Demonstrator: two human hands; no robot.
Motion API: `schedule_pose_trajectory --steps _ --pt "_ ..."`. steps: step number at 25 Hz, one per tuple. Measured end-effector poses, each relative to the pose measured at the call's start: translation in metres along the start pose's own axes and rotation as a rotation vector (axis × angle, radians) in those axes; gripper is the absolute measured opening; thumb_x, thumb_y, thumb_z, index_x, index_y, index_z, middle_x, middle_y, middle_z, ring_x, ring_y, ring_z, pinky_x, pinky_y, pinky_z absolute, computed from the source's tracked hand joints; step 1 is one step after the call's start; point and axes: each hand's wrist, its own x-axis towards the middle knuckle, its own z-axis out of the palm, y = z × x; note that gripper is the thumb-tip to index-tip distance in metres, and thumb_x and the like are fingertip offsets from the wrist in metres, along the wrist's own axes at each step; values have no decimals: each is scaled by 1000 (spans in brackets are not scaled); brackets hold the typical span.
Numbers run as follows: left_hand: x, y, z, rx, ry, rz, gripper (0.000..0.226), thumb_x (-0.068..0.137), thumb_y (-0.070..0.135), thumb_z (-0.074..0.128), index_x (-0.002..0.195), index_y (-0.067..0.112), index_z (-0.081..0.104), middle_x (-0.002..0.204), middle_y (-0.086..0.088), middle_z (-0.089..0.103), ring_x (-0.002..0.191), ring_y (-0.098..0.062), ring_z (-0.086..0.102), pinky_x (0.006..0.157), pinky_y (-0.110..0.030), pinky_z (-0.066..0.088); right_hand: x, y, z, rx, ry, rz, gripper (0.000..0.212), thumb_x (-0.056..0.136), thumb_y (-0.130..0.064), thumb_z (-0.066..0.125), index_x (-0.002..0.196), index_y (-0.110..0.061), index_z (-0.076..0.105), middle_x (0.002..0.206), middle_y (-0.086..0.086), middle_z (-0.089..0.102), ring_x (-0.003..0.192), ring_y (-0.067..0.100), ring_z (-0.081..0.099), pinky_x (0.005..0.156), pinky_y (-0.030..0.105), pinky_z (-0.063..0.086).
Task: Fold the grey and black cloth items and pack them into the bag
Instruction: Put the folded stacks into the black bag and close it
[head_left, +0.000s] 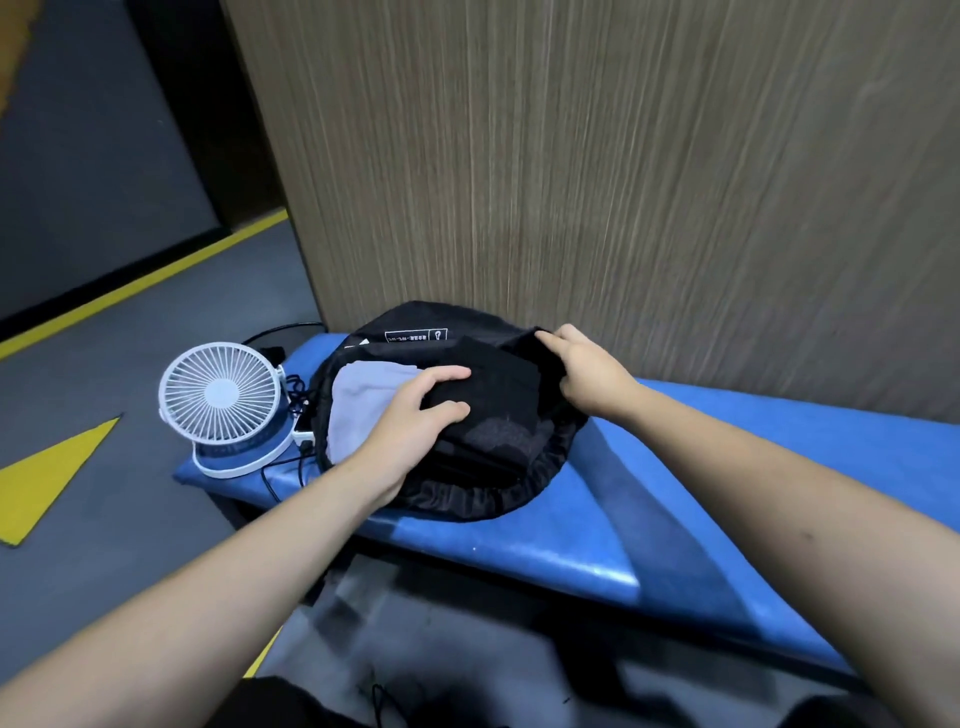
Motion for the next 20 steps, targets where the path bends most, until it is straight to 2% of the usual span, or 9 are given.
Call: schedule_pose_trajectory --steps 3,4,6,8,10,13,15,17,20 --pt "1 -1 4 29 -21 12 35 89 16 65 116 38 66 122 8 63 102 2 61 76 -10 48 10 -11 -11 197 45 33 76 81 14 44 153 -10 33 128 6 42 118 24 51 98 21 38" --pt "3 -2 7 48 -22 16 35 87 21 67 116 40 66 125 6 61 105 1 60 81 -12 49 11 -15 -14 238 55 31 76 82 14 44 153 -10 32 129 5 41 119 22 49 96 17 36" --pt "9 0 15 83 -21 25 38 80 32 67 115 46 64 132 2 57 115 -6 58 99 -25 48 9 -23 -19 308 55 22 76 82 13 44 154 -11 31 129 1 40 118 18 48 93 16 37" --pt "17 -2 24 78 -28 10 42 77 42 67 118 49 62 136 2 54 120 -8 56 108 -34 44 3 -28 -24 354 40 10 75 83 13 42 153 -13 33 126 -1 39 115 14 47 91 17 38" --pt "20 -2 34 129 -30 -4 46 81 44 65 126 49 56 141 6 45 121 -6 51 110 -29 36 -3 -30 -28 386 28 10 73 84 13 39 151 -13 36 124 -2 40 113 13 47 91 18 38" --pt "24 -5 44 388 -10 21 45 98 28 54 141 31 44 141 3 29 107 -6 44 91 -14 26 -12 -27 -33 389 46 22 70 83 15 35 146 -13 46 120 -3 45 112 15 49 91 18 39" --pt "30 -7 46 460 45 51 43 101 24 51 142 22 42 142 -3 27 107 -10 44 86 -10 24 -17 -24 -36 392 57 43 71 79 17 31 140 -13 54 120 -3 49 114 17 51 91 22 43" --pt "35 -7 47 451 92 41 40 102 22 49 141 18 43 143 -7 27 102 -10 43 84 -9 23 -21 -22 -41 435 48 76 72 76 18 28 132 -13 60 122 -1 55 109 21 58 79 28 50" --pt "39 -10 52 458 154 52 37 102 20 48 139 16 44 142 -7 27 94 -11 45 81 -10 26 -23 -20 -45 498 13 130 69 73 17 25 119 -13 68 114 7 65 79 27 64 53 29 49"
